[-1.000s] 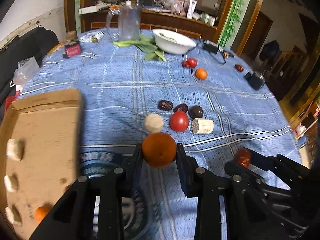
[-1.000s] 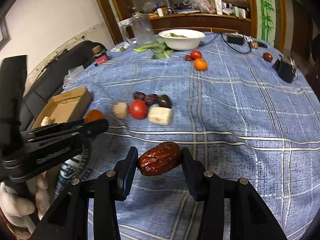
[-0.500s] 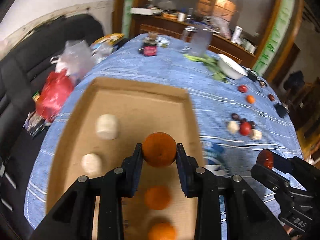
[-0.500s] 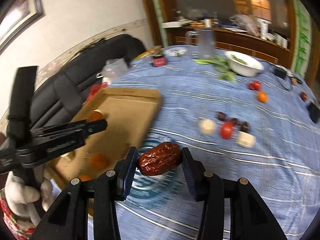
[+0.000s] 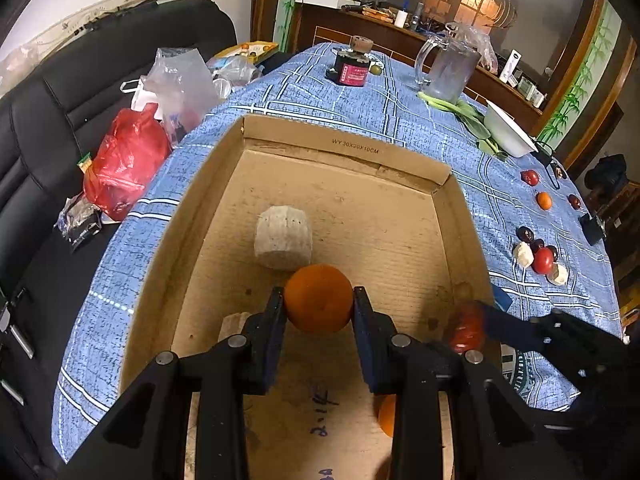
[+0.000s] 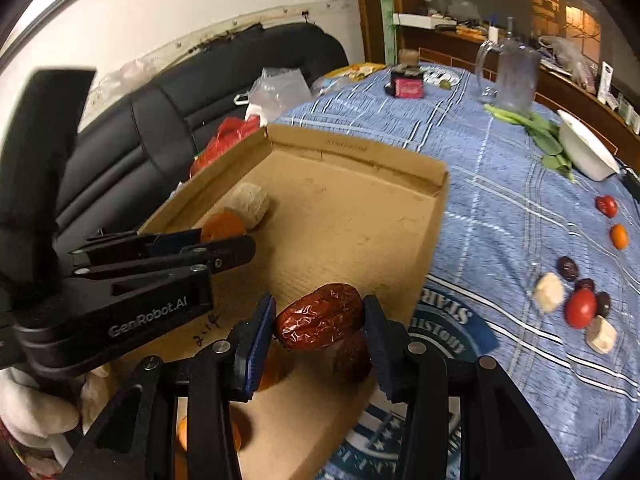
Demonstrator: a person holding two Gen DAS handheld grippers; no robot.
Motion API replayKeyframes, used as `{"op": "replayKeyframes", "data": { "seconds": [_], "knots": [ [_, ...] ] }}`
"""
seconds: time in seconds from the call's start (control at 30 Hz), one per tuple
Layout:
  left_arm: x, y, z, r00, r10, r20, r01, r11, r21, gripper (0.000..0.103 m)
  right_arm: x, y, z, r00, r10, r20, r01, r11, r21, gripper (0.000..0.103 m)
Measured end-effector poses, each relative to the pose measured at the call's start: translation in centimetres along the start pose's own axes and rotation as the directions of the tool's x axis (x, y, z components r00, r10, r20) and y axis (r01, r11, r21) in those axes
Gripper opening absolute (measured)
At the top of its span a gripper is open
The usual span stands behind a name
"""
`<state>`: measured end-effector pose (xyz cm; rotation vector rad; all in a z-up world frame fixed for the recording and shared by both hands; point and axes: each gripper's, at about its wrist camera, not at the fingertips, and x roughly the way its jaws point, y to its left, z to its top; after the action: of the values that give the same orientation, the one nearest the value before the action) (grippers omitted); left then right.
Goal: Organize fruits
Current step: 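Carry the orange and red date over the cardboard tray, then open the left gripper to drop the orange while the right gripper drops the date into the tray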
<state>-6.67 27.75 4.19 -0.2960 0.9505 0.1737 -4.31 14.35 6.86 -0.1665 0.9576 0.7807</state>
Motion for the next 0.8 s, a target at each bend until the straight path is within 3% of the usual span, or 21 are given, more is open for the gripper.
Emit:
{"op": "replayKeyframes", "data": {
  "seconds": [0.23, 0.43, 0.67, 0.8],
  "knots": [
    [-0.1, 0.3, 0.0, 1.0, -0.013, -0.005, 0.013, 1.0, -0.026, 0.032, 1.3, 0.1, -0.2, 1.0, -0.005, -0.014, 0.005, 1.0, -0.014, 0.049],
    [-2.5, 0.9, 0.1, 0.997, -0.054, 0.05, 0.057, 0.996, -0.067, 0.046, 1.2, 0.5, -0.5, 1.0, 0.007, -0.014, -0.007, 1.0, -0.012, 0.051],
    [-8.0, 0.8, -0.5, 0.982, -0.1, 0.163, 0.116, 0.989, -0.091, 0.064, -3.1, 0.2, -1.2, 0.998, 0.026, 0.06, -0.028, 0.999, 0.034, 0.054],
    [-10.6, -0.7, -2.1, 0.97, -0.146, 0.195, 0.162, 0.984, -0.07, 0.069, -6.8, -0.9, -2.8, 0.991, 0.031, 0.129, -0.044, 0.994, 0.1, 0.062]
  ]
}}
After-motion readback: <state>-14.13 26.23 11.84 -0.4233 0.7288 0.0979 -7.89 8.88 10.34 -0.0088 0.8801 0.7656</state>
